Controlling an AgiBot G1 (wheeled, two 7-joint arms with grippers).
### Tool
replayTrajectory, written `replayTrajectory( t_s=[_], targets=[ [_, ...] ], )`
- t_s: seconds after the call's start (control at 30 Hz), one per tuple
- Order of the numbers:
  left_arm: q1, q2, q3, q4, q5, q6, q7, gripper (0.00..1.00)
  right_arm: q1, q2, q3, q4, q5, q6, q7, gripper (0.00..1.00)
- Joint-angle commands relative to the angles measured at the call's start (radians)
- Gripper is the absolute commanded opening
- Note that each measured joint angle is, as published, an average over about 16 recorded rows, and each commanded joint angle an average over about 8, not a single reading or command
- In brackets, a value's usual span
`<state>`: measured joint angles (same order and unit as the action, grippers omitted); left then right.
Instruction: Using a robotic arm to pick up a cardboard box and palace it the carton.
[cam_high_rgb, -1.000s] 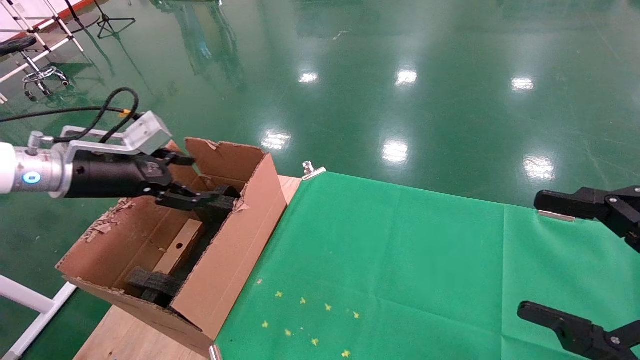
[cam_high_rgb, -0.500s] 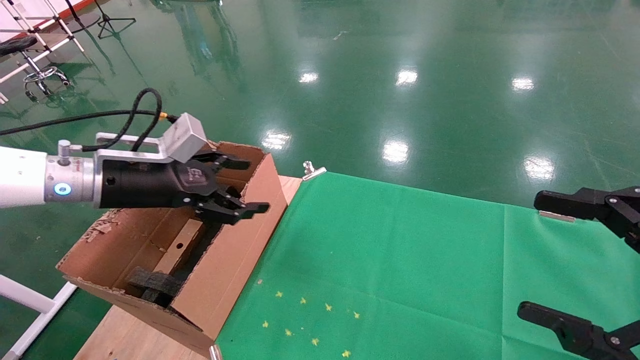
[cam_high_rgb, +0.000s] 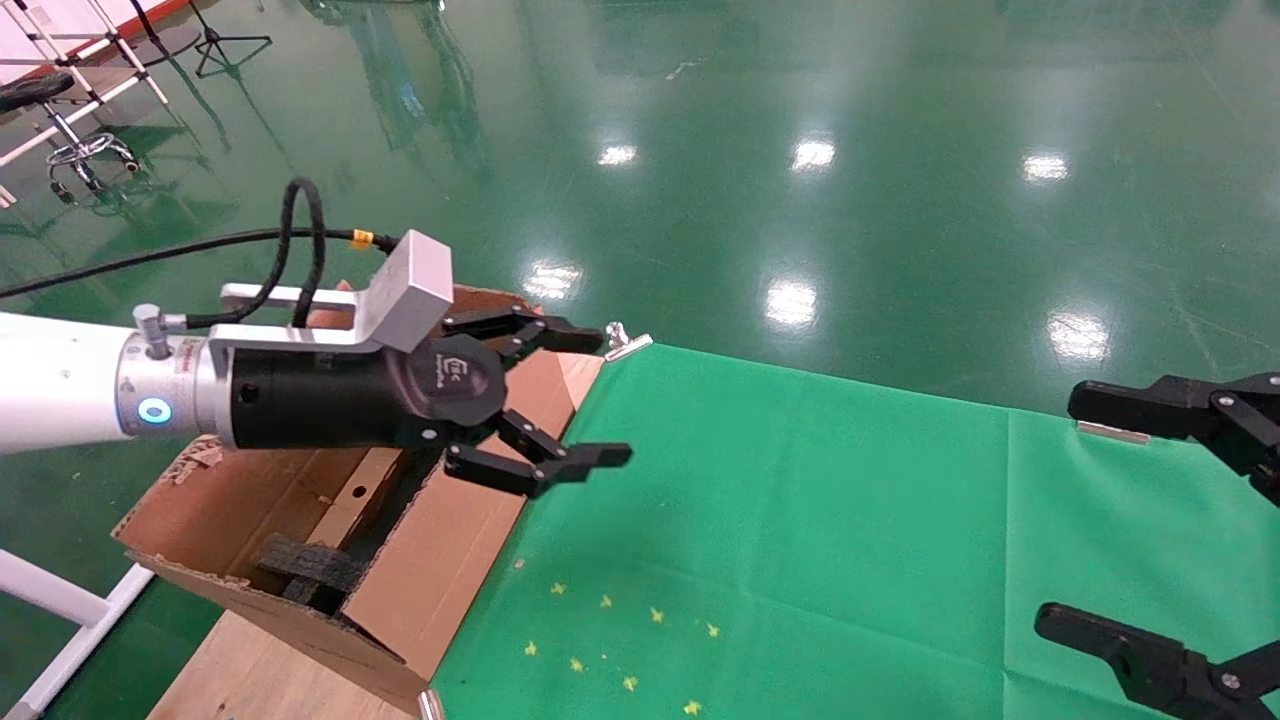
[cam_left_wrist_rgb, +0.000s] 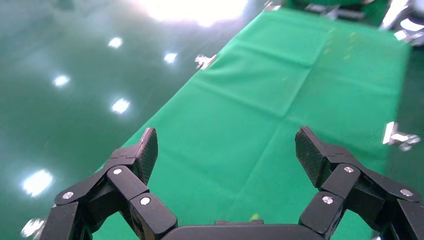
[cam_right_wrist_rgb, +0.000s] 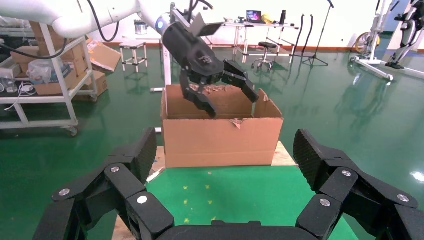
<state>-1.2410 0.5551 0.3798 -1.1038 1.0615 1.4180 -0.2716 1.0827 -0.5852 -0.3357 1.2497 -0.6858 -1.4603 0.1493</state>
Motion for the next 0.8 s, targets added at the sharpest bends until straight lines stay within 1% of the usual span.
replayTrajectory(
  t_s=[0.03,0.57,0.8],
  targets=[
    [0.015,0.005,-0.009,-0.016,-0.029,0.007,0.007,1.0,0.0,0.0,0.0,0.0,0.0,0.0,0.0,1.0],
    [0.136,0.046,-0.082,-0.147,-0.27,0.063,0.069,1.0,0.0,0.0,0.0,0.0,0.0,0.0,0.0,1.0],
    [0.173,0.058,-0.104,-0.188,-0.344,0.081,0.086,1.0,0.0,0.0,0.0,0.0,0.0,0.0,0.0,1.0]
  ],
)
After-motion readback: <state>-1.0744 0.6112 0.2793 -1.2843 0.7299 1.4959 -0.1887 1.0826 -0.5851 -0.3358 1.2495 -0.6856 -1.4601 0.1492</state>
